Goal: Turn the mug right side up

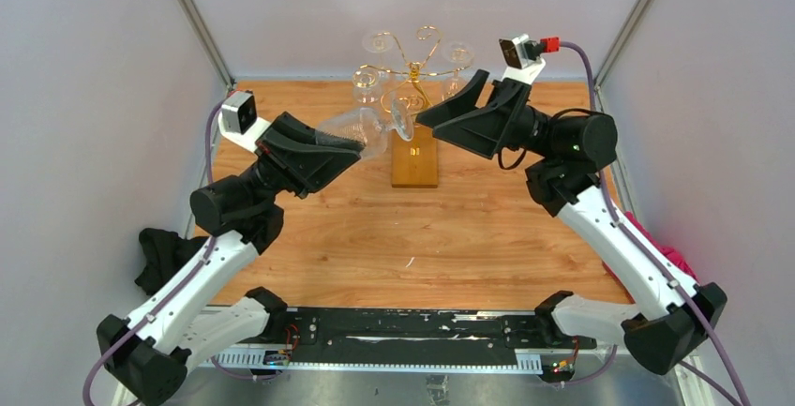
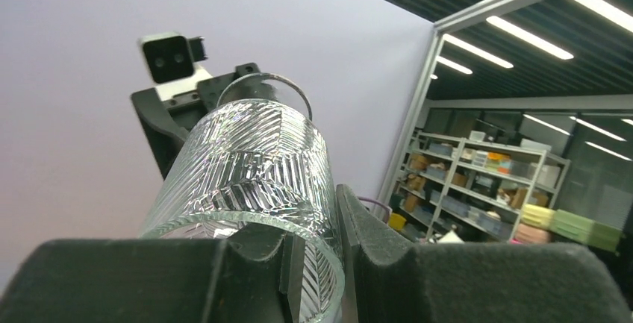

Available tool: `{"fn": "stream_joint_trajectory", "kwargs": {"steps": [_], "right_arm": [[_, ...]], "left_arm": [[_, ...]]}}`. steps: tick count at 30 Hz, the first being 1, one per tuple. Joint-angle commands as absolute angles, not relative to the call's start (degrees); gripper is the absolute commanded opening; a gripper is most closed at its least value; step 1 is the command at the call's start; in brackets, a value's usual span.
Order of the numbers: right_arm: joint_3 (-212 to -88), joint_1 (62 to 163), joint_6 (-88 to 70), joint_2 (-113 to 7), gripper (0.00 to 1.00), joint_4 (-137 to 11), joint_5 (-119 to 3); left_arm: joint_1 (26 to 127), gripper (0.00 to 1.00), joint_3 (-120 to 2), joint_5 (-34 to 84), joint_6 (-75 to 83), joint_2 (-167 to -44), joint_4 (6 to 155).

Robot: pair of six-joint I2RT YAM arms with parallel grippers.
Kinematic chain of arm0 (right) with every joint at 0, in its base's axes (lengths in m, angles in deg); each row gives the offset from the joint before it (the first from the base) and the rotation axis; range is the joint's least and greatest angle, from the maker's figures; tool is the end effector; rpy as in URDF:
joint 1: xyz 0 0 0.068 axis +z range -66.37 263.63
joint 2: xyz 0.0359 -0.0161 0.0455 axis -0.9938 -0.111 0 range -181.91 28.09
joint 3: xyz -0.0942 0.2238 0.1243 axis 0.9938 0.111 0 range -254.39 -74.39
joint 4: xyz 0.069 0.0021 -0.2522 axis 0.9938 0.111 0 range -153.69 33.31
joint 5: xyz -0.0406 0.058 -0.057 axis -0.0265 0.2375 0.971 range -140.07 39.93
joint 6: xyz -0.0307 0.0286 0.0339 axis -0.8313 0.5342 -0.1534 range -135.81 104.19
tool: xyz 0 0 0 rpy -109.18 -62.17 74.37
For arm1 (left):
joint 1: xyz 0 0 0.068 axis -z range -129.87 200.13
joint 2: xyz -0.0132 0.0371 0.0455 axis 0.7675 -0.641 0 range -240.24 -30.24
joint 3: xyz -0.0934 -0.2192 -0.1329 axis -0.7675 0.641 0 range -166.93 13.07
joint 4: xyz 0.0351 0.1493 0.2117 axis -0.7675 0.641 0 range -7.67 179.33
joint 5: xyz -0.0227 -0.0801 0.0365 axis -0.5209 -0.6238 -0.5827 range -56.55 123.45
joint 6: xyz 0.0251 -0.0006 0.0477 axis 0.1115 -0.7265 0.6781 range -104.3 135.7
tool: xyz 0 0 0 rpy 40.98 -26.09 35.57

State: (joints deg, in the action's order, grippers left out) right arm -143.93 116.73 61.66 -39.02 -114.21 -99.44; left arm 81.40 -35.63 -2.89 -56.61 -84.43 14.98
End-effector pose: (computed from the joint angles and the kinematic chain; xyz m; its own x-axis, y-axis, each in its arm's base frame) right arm 0.1680 0.1418 0.5045 -0.5761 0.3833 -0.7219 -0.8128 -0.3614 0.4568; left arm 0.1288 -0.1030 0.4544 -0.3969 -0.6569 -0.6411 0.9177 -0.2709 -0.2905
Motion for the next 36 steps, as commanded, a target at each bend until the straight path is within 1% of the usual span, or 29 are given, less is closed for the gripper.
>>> {"fn": "stream_joint_trajectory", "kwargs": {"steps": [1,2,3,5,7,8,13,15,20,22,25,28,30,36], "right_arm": [[-144.1,116.3,47.9,-33.2,0.76,-95.1,-95.2],[-144.8,116.2,45.3,-32.2,0.77,-91.1,-93.4],[-146.2,116.2,40.6,-30.4,0.77,-81.8,-91.4],[-148.5,116.1,33.3,-28.5,0.78,-71.4,-87.5],[-150.8,115.9,27.0,-26.5,0.78,-63.0,-83.7],[-151.9,115.8,25.1,-26.0,0.78,-58.5,-81.9],[-156.6,115.7,18.1,-24.3,0.78,-44.3,-72.4],[-158.5,115.7,15.8,-24.2,0.78,-39.8,-68.0],[-161.9,115.6,9.5,-24.2,0.78,-30.0,-57.7],[-163.7,115.6,7.3,-24.7,0.78,-26.2,-53.2],[-166.2,115.6,4.8,-25.4,0.79,-22.0,-46.3],[-167.4,115.6,2.4,-25.7,0.8,-19.7,-42.1],[-167.4,115.6,1.5,-25.8,0.82,-19.2,-40.5],[-166.6,115.6,0.3,-27.0,0.83,-19.1,-39.1]], "left_arm": [[81.7,0.0,-38.7,2.7,-45.4,-78.6,32.7],[81.7,0.0,-40.4,4.0,-42.3,-77.5,41.4],[81.6,0.0,-42.3,7.8,-36.5,-75.2,49.6],[81.7,0.0,-47.8,14.1,-27.7,-73.2,68.0],[81.7,0.0,-55.2,25.7,-20.8,-73.1,85.8],[81.7,0.0,-58.6,30.5,-18.2,-73.6,92.5],[81.6,0.0,-70.7,49.7,-12.0,-77.6,112.3],[81.7,0.0,-76.8,54.8,-10.8,-81.0,120.7],[81.7,0.0,-87.3,63.3,-9.5,-91.3,133.7],[81.6,0.0,-90.7,65.4,-8.9,-95.6,137.7],[79.4,0.0,-93.1,64.5,-9.2,-100.1,141.3],[73.4,0.0,-91.1,57.4,-10.3,-103.3,141.3],[68.5,0.0,-89.5,55.3,-10.8,-105.1,141.3],[59.4,0.0,-86.1,47.0,-10.6,-112.0,139.4]]}}
